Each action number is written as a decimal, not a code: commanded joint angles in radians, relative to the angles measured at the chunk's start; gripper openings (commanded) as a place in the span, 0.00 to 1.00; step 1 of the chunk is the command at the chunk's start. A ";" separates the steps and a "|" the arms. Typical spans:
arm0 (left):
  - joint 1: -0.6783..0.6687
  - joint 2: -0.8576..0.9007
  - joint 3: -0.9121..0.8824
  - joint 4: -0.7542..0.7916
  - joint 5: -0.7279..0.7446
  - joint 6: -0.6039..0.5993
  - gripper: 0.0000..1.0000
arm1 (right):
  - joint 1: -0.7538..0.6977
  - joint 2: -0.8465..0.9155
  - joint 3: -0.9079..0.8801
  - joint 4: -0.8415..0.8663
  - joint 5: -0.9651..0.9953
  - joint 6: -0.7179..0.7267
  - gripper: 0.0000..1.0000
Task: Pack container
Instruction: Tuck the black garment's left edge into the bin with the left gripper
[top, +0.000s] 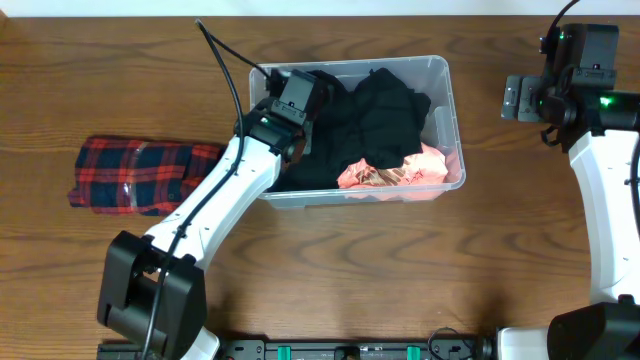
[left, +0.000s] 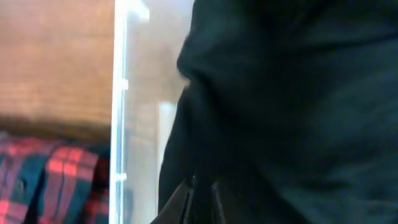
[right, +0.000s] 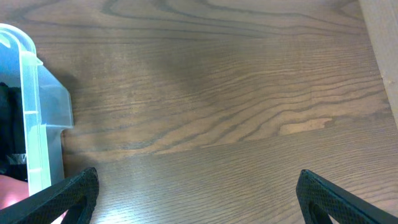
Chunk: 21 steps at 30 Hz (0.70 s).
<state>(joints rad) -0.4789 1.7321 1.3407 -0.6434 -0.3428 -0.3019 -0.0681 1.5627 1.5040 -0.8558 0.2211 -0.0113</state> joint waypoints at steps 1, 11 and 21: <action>0.002 0.042 -0.021 -0.023 0.017 -0.067 0.12 | -0.006 0.005 0.000 -0.001 0.007 -0.001 0.99; 0.002 0.151 -0.030 -0.026 0.070 -0.077 0.11 | -0.006 0.005 0.000 -0.001 0.007 -0.001 0.99; -0.002 -0.018 0.053 -0.002 0.103 -0.077 0.11 | -0.006 0.005 0.000 -0.001 0.007 -0.001 0.99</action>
<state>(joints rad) -0.4789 1.8080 1.3327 -0.6594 -0.2802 -0.3698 -0.0681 1.5627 1.5040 -0.8558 0.2211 -0.0113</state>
